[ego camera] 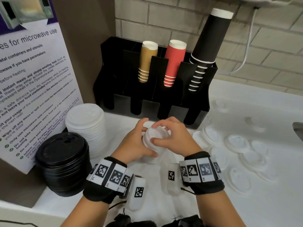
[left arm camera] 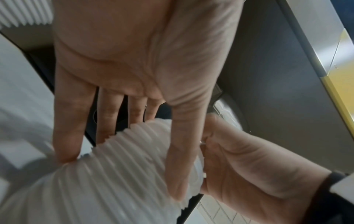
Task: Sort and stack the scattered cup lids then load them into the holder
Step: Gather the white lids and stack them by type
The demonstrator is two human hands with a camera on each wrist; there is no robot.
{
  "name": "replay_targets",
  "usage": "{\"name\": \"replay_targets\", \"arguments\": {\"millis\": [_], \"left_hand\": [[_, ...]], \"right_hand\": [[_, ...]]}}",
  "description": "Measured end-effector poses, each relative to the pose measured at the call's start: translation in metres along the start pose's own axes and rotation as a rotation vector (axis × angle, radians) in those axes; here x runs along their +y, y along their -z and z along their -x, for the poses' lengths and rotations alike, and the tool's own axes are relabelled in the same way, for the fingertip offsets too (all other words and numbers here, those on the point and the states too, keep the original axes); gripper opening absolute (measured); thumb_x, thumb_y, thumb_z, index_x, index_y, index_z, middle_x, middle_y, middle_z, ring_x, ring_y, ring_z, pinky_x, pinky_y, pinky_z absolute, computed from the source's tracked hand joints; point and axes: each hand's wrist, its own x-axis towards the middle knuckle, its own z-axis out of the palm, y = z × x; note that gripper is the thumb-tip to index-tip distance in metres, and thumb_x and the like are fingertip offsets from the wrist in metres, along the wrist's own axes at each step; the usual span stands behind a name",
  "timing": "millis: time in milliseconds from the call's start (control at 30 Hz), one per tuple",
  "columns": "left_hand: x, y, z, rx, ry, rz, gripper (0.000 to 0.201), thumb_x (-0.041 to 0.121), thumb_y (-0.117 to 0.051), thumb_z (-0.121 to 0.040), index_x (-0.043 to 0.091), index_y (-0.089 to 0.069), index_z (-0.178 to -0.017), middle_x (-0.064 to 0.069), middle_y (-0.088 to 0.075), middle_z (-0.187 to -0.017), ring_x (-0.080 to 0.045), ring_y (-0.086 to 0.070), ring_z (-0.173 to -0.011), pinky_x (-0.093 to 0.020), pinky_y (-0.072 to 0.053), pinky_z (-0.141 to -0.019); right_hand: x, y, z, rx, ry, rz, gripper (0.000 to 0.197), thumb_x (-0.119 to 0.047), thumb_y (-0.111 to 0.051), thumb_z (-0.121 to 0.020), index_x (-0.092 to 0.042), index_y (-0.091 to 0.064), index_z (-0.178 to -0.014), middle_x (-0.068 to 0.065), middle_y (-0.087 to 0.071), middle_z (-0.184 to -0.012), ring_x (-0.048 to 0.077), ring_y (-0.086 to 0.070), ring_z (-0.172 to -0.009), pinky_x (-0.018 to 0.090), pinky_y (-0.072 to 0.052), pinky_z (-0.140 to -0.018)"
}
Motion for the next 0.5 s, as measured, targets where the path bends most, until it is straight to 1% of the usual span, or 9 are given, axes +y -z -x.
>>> {"name": "replay_targets", "arguments": {"millis": [67,133,167,233,300,367,433,467,500], "left_hand": [[0.0,-0.001,-0.001,-0.002,0.004,0.007,0.121,0.015,-0.093,-0.058,0.035,-0.016,-0.15,0.02,-0.047,-0.118,-0.014,-0.054,-0.111,-0.036,-0.053,-0.091],[0.001,-0.002,-0.001,0.002,0.005,0.014,0.122,0.015,-0.093,-0.058,0.037,-0.016,-0.15,0.025,-0.044,-0.114,-0.013,-0.054,-0.11,-0.035,-0.054,-0.088],[0.001,-0.003,-0.001,0.003,0.004,0.016,0.121,0.014,-0.093,-0.057,0.037,-0.017,-0.149,0.025,-0.044,-0.114,-0.013,-0.055,-0.11,-0.036,-0.054,-0.088],[0.001,-0.004,-0.001,0.005,-0.003,0.018,0.115,0.013,-0.093,-0.057,0.038,-0.025,-0.146,0.02,-0.047,-0.117,-0.013,-0.055,-0.11,-0.036,-0.055,-0.087],[0.002,-0.004,-0.001,0.006,-0.019,0.014,0.104,0.011,-0.092,-0.056,0.037,-0.036,-0.139,0.013,-0.052,-0.12,-0.015,-0.057,-0.109,-0.037,-0.054,-0.089],[0.003,-0.005,-0.002,0.006,-0.029,0.005,0.092,0.009,-0.091,-0.056,0.034,-0.045,-0.131,0.008,-0.056,-0.12,-0.017,-0.058,-0.108,-0.039,-0.054,-0.09],[0.004,-0.006,-0.002,0.009,-0.025,-0.01,0.083,0.009,-0.09,-0.057,0.03,-0.049,-0.127,0.006,-0.057,-0.119,-0.017,-0.058,-0.107,-0.039,-0.053,-0.091],[0.004,-0.006,-0.002,0.011,-0.022,-0.016,0.082,0.009,-0.09,-0.058,0.028,-0.05,-0.126,0.006,-0.056,-0.12,-0.017,-0.057,-0.108,-0.037,-0.052,-0.091],[0.003,-0.007,-0.003,0.012,-0.02,-0.022,0.081,0.009,-0.09,-0.058,0.028,-0.05,-0.126,0.006,-0.056,-0.12,-0.016,-0.056,-0.108,-0.035,-0.05,-0.092]], "right_hand": [[-0.002,-0.001,0.0,-0.018,0.027,0.021,0.038,-0.025,-0.08,-0.069,-0.03,-0.068,-0.105,-0.006,-0.051,-0.111,0.006,-0.05,-0.1,0.005,-0.034,-0.078],[-0.003,0.0,0.001,-0.034,0.05,0.026,0.038,-0.023,-0.081,-0.068,-0.028,-0.07,-0.104,-0.005,-0.052,-0.109,0.006,-0.05,-0.1,0.005,-0.034,-0.079],[-0.003,0.0,0.002,-0.038,0.055,0.026,0.038,-0.022,-0.081,-0.068,-0.027,-0.07,-0.104,-0.005,-0.052,-0.109,0.007,-0.05,-0.1,0.006,-0.035,-0.08],[-0.002,0.0,0.001,-0.038,0.059,0.026,0.037,-0.021,-0.082,-0.068,-0.026,-0.07,-0.103,-0.005,-0.051,-0.109,0.007,-0.05,-0.1,0.006,-0.035,-0.08],[0.0,0.0,0.001,-0.04,0.056,0.022,0.037,-0.022,-0.084,-0.066,-0.026,-0.069,-0.101,-0.006,-0.051,-0.109,0.007,-0.05,-0.099,0.005,-0.035,-0.078],[0.002,0.0,0.002,-0.066,0.055,0.007,0.04,-0.024,-0.086,-0.064,-0.028,-0.067,-0.099,-0.008,-0.049,-0.108,0.005,-0.049,-0.097,0.004,-0.036,-0.076],[0.009,0.003,0.001,-0.075,0.032,-0.038,0.043,-0.033,-0.087,-0.063,-0.031,-0.063,-0.099,-0.01,-0.047,-0.108,0.003,-0.049,-0.097,0.006,-0.036,-0.074],[0.013,0.006,0.0,-0.048,-0.001,-0.064,0.042,-0.04,-0.084,-0.066,-0.032,-0.062,-0.1,-0.009,-0.048,-0.108,0.004,-0.05,-0.099,0.008,-0.036,-0.076],[0.018,0.009,-0.001,-0.009,-0.054,-0.064,0.038,-0.046,-0.078,-0.072,-0.031,-0.061,-0.102,-0.008,-0.048,-0.109,0.008,-0.05,-0.102,0.013,-0.038,-0.08]]}}
